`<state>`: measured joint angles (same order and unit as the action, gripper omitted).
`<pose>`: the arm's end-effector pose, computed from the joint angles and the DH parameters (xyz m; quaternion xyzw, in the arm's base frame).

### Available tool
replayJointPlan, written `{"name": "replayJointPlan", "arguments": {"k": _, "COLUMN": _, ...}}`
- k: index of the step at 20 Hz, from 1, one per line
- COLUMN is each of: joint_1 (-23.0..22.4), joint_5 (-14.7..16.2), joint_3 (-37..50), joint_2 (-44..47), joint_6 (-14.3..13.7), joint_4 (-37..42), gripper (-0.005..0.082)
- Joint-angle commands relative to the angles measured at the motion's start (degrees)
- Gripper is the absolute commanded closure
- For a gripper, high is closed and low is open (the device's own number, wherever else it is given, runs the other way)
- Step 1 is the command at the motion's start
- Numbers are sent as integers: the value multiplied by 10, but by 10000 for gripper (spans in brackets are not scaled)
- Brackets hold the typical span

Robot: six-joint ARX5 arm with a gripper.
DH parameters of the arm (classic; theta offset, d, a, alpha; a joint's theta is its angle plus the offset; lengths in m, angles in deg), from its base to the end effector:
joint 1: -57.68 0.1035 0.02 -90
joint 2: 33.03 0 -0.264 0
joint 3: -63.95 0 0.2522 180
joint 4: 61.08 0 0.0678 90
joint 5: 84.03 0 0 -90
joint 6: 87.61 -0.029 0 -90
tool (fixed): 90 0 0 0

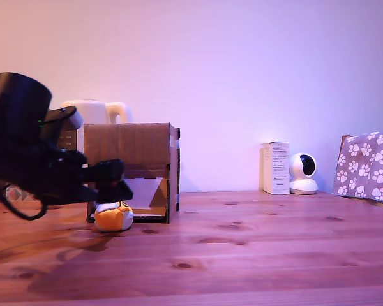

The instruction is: Drop the footbag into the cardboard dice tower

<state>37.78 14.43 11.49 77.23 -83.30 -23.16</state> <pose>0.3150 -0.1186 0.1049 -0.0187 0.1807 -0.2347 0.9549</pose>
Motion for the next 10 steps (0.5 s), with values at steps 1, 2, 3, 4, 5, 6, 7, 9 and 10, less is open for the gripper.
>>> {"name": "replayJointPlan", "arguments": {"k": 1, "joint_1": 0, "joint_5": -1, "joint_3": 5, "joint_2": 23, "joint_6": -3, "joint_4": -3, "gripper": 109}}
{"name": "replayJointPlan", "arguments": {"k": 2, "joint_1": 0, "joint_5": -3, "joint_3": 3, "joint_2": 24, "joint_6": -3, "joint_4": -8, "gripper": 109}}
{"name": "replayJointPlan", "arguments": {"k": 3, "joint_1": 1, "joint_5": -6, "joint_3": -1, "joint_2": 29, "joint_6": -3, "joint_4": -11, "gripper": 109}}
{"name": "replayJointPlan", "arguments": {"k": 4, "joint_1": 1, "joint_5": -6, "joint_3": -5, "joint_2": 36, "joint_6": -3, "joint_4": -12, "gripper": 109}}
{"name": "replayJointPlan", "arguments": {"k": 5, "joint_1": 1, "joint_5": -6, "joint_3": -7, "joint_2": 40, "joint_6": -3, "joint_4": -15, "gripper": 109}}
{"name": "replayJointPlan", "arguments": {"k": 6, "joint_1": 1, "joint_5": -6, "joint_3": -10, "joint_2": 46, "joint_6": -2, "joint_4": -18, "gripper": 111}}
{"name": "replayJointPlan", "arguments": {"k": 7, "joint_1": 1, "joint_5": -6, "joint_3": -10, "joint_2": 47, "joint_6": -3, "joint_4": -24, "gripper": 113}}
{"name": "replayJointPlan", "arguments": {"k": 9, "joint_1": 1, "joint_5": -6, "joint_3": -10, "joint_2": 48, "joint_6": -2, "joint_4": -24, "gripper": 125}}
{"name": "replayJointPlan", "arguments": {"k": 10, "joint_1": 1, "joint_5": -6, "joint_3": -11, "joint_2": 48, "joint_6": -2, "joint_4": -24, "gripper": 171}}
